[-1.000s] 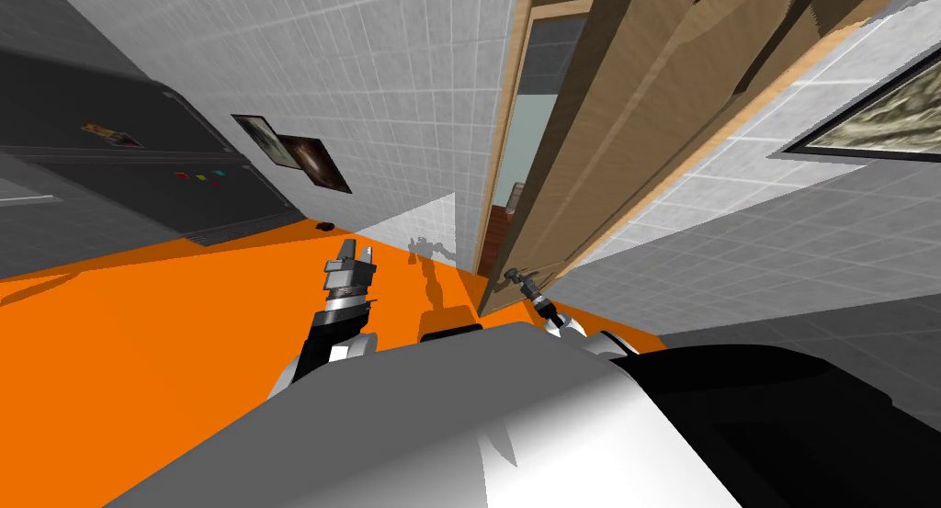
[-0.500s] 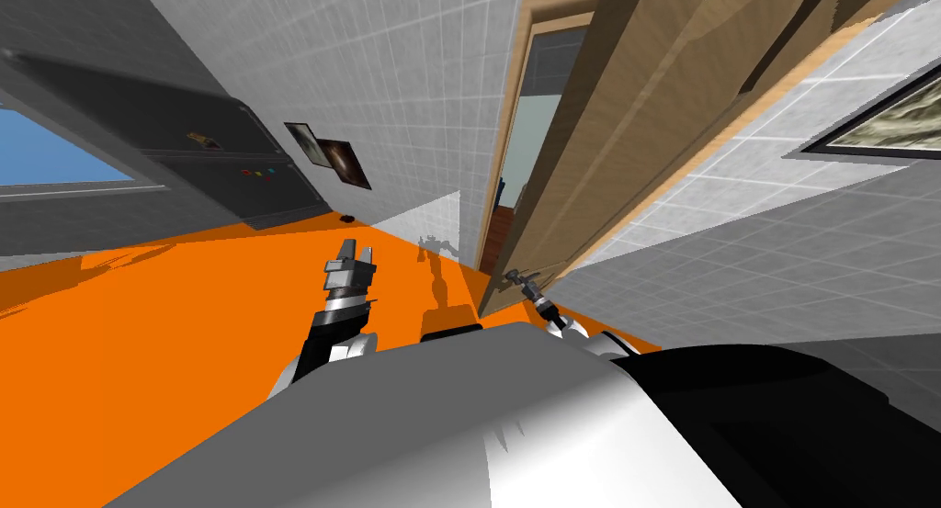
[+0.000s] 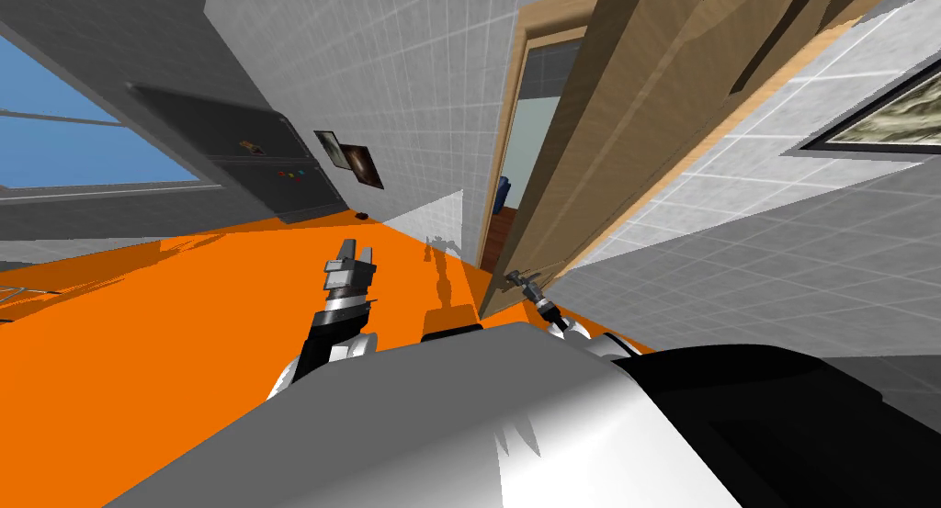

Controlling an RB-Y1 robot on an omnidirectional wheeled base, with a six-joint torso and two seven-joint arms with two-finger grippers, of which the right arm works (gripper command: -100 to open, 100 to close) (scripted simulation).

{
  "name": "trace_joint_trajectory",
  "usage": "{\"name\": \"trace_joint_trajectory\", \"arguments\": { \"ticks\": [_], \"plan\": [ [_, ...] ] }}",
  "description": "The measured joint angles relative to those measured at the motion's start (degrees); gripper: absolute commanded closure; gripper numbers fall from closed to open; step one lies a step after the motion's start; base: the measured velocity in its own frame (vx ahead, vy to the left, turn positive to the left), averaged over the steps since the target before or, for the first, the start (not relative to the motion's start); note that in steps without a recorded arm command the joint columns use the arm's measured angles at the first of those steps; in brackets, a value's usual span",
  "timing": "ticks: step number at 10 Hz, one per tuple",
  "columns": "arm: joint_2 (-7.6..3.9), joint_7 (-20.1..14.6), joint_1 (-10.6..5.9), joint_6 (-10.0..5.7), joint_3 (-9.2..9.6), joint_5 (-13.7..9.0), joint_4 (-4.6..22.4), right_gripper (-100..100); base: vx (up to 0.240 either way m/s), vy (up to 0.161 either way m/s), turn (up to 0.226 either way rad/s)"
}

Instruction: Pull the door open

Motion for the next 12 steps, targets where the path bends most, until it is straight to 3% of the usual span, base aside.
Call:
{"name": "trace_joint_trajectory", "arguments": {
  "ticks": [4,6,11,12],
  "plan": [
    [-0.14,-0.1,0.17,-0.25,-0.15,-0.02,-0.01,100,-0.195,-0.1,0.17],
    [-0.21,-0.11,-0.25,-1.1,-0.16,0.06,1.22,100,-0.211,-0.102,0.168],
    [-0.35,-0.19,0.72,-1.34,-0.25,0.13,0.4,100,-0.177,-0.093,0.151],
    [-0.33,-0.17,0.18,-1.94,-0.24,0.18,1.55,100,-0.075,-0.034,0.037]
  ]
}}
